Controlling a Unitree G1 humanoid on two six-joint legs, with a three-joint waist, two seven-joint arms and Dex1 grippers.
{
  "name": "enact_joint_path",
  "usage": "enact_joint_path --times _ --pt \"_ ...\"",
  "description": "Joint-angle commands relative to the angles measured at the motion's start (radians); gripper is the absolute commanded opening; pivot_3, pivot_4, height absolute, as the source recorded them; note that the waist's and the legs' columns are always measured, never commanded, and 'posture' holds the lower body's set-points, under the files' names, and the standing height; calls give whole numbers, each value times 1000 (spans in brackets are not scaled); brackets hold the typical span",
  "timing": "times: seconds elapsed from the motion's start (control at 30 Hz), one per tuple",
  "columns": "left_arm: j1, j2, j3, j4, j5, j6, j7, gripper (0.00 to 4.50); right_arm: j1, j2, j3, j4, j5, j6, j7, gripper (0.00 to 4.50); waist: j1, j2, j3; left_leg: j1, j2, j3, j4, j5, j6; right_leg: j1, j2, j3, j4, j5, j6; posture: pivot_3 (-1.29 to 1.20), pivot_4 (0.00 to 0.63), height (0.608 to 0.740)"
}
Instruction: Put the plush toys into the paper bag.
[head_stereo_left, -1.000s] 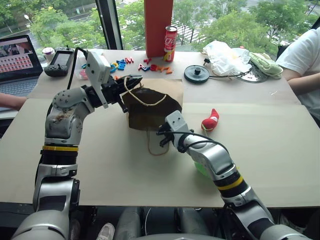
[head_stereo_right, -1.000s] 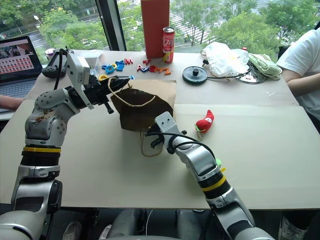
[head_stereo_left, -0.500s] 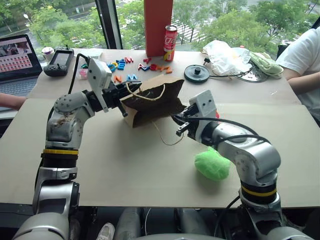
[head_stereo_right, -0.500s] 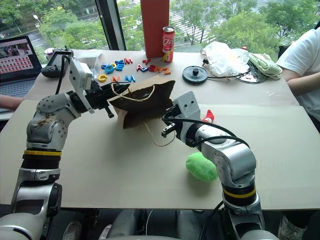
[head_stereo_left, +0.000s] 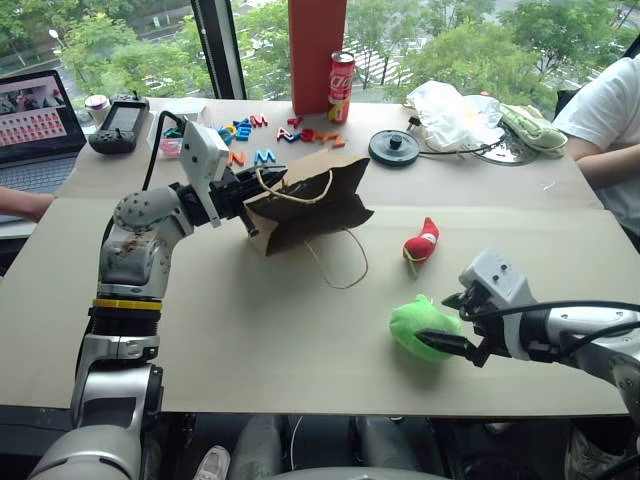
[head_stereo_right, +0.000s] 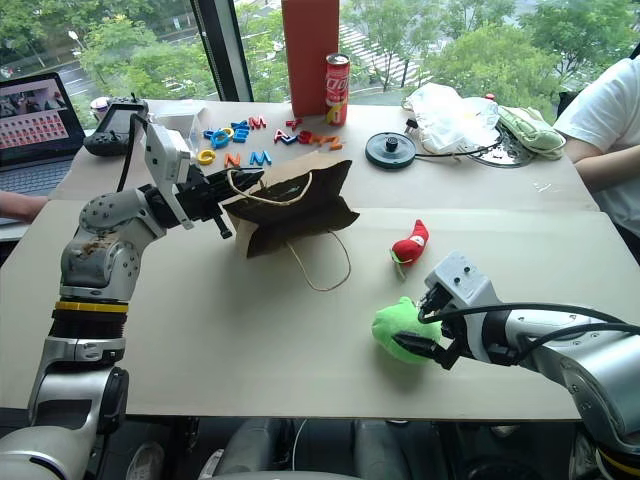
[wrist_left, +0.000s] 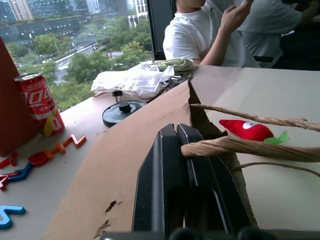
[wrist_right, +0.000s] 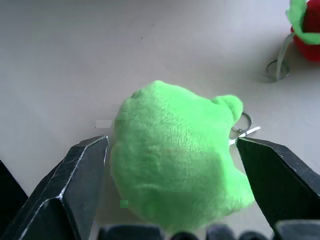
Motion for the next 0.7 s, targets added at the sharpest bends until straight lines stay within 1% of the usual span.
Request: enact_joint_path --times 0.03,0.17,0.43,0.47,0.53,0.63,0.7 --pt "-26 6 12 -28 -8 -9 -4 0 29 -22 21 -13 -34 -43 -32 4481 -1 0 0 1 0 0 0 0 0 2 0 0 0 0 0 0 150 739" --pt "-26 7 13 -31 -6 -7 -7 0 34 -1 72 15 -79 -76 -85 4481 2 0 0 4 0 0 0 0 0 6 0 -1 -1 0 0 0 150 739" --pt "-32 7 10 -29 -3 -6 -7 0 24 26 154 32 -118 -110 -138 4481 3 0 0 4 0 -1 0 0 0 7 0 -1 -2 0 1 0 150 739" --pt "-32 7 10 -28 -3 -6 -6 0 24 25 157 31 -119 -113 -140 3977 3 0 0 4 0 -1 0 0 0 7 0 -1 -2 0 1 0 150 739" --pt "-35 7 10 -26 -2 -8 -6 0 25 23 167 27 -122 -119 -143 3459 3 0 0 4 0 -1 0 0 0 7 0 -1 -2 0 1 0 150 739" --pt "-39 6 11 -20 -1 -9 -5 0 19 27 180 27 -129 -122 -147 2370 3 0 0 4 0 -1 0 0 0 7 0 -1 -2 -1 1 0 150 739" --pt "-42 5 11 -17 1 -11 -5 0 15 31 185 30 -130 -124 -148 1777 3 0 0 4 0 -1 0 0 0 7 0 -1 -2 -1 1 0 150 739"
